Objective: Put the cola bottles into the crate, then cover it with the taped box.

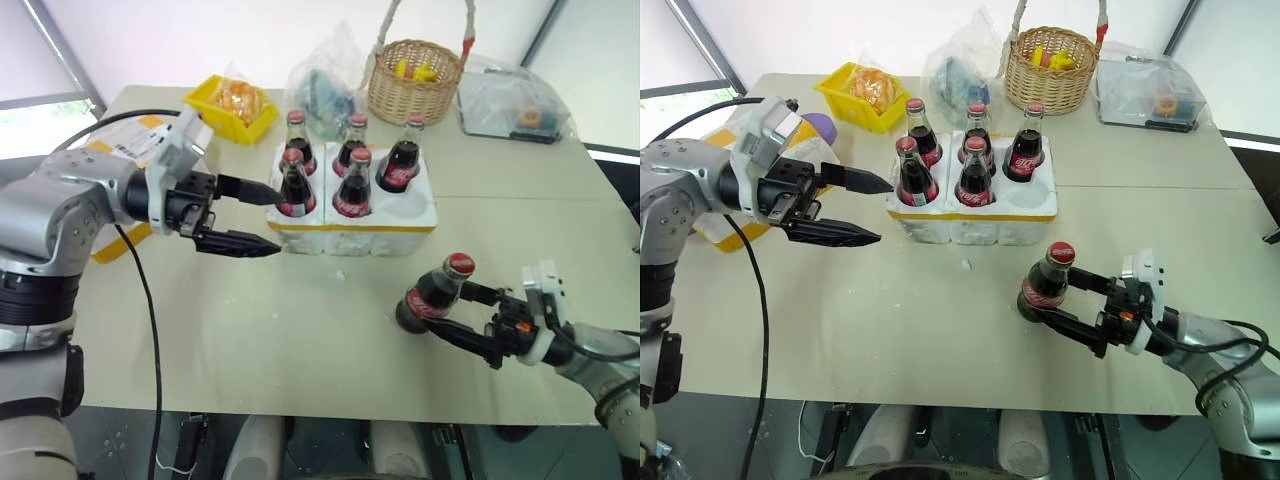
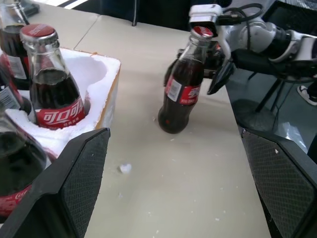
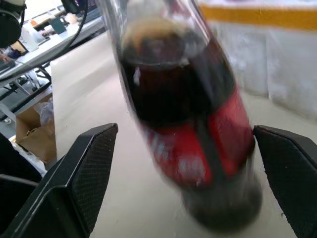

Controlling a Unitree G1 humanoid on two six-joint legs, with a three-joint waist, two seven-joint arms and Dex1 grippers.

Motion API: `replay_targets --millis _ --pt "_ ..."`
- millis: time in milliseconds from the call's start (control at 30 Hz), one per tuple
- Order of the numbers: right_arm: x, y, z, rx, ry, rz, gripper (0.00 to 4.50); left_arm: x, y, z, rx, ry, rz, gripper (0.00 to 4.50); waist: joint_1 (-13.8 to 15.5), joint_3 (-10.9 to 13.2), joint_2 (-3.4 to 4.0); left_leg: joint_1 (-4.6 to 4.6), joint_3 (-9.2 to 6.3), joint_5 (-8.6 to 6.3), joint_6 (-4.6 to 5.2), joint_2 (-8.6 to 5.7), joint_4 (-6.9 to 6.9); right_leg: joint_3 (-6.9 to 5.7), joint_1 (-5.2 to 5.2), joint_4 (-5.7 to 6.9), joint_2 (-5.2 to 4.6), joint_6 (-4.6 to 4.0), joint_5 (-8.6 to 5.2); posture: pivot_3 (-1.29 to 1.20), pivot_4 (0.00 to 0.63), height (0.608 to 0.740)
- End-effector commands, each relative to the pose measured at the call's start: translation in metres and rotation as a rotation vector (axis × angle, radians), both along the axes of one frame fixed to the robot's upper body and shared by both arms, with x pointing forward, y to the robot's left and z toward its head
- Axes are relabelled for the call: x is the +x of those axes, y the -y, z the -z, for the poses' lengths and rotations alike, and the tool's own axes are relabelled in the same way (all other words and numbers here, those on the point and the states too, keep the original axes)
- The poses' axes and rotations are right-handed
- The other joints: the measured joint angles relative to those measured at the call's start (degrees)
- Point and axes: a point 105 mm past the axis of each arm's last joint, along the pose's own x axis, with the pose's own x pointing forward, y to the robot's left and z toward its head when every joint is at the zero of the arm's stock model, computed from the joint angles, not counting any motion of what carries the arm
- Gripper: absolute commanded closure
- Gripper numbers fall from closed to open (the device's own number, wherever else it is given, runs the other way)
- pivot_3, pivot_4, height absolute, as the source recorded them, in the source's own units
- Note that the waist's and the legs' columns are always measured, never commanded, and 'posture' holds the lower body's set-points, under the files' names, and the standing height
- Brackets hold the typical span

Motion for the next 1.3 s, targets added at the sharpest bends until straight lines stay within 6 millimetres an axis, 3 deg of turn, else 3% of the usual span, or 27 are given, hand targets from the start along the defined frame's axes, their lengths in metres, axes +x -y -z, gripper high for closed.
replay_targets --millis 33,233,400,433,667,867,1033,1200,1300 --pt "0.006 -0.004 -0.003 0.024 0.014 -0.007 0.00 -0.005 0.002 -0.010 0.001 0.049 0.014 0.05 0.03 0.00 0.00 0.00 0.00 0.00 0.00 0.00 0.00 0.00 0.00 0.00 0.00 0.00 0.00 0.00 0.150 0.737" --pt "0.013 -0.009 -0.001 0.025 0.008 -0.014 0.00 -0.006 0.004 -0.013 -0.005 0.055 0.014 0.05 0.06 0.00 0.00 -0.02 0.00 -0.01 0.02 -0.02 0.01 0.00 0.00 0.00 -0.01 0.01 0.00 0.00 0.150 0.737" --pt "0.012 -0.013 -0.004 0.031 0.009 -0.021 1.61 -0.004 0.004 -0.015 -0.008 0.061 0.011 0.00 0.00 0.00 0.00 -0.02 0.00 -0.01 0.02 -0.02 0.01 0.00 0.00 0.00 -0.01 0.01 0.00 0.00 0.150 0.737" --pt "0.011 -0.014 -0.005 0.031 0.011 -0.021 1.72 -0.004 0.004 -0.015 -0.008 0.063 0.010 0.00 -0.01 0.00 0.00 -0.01 -0.01 -0.01 0.02 -0.01 0.00 0.00 0.00 0.00 0.01 0.01 0.00 0.00 0.150 0.737" --pt "0.013 -0.008 -0.033 0.013 0.085 -0.014 1.72 -0.002 0.005 -0.014 -0.010 0.069 0.005 0.00 0.04 0.01 0.01 -0.02 0.00 -0.01 0.03 -0.01 0.00 0.00 -0.02 0.00 0.01 0.01 0.00 0.00 0.150 0.737" --pt "0.031 0.006 -0.098 0.029 0.238 -0.022 1.72 -0.002 0.006 -0.012 -0.017 0.072 0.006 0.00 -0.27 0.03 0.05 -0.02 0.04 -0.01 0.03 0.00 0.02 0.01 -0.05 0.02 0.01 0.00 0.01 0.00 0.150 0.737" --pt "0.053 0.004 -0.138 0.039 0.337 -0.054 1.72 -0.002 0.008 -0.011 -0.023 0.078 0.004 0.00 -0.09 0.04 0.04 -0.07 0.02 -0.03 0.07 0.00 -0.01 0.00 -0.07 -0.02 0.02 0.00 0.01 0.00 0.150 0.737" --pt "0.097 -0.003 -0.157 0.063 0.399 -0.005 1.72 -0.002 0.009 -0.011 -0.031 0.091 -0.010 0.00 -0.58 0.04 0.04 -0.08 0.05 -0.03 0.07 -0.02 0.02 0.01 -0.09 0.00 0.01 0.01 0.02 0.00 0.150 0.737" --pt "0.119 -0.010 -0.146 0.008 0.392 0.014 1.72 -0.004 0.008 -0.013 -0.034 0.100 -0.022 0.00 -0.50 0.04 0.04 -0.07 0.05 -0.03 0.07 -0.01 0.00 0.01 -0.14 0.04 0.04 0.00 0.02 0.00 0.150 0.737"
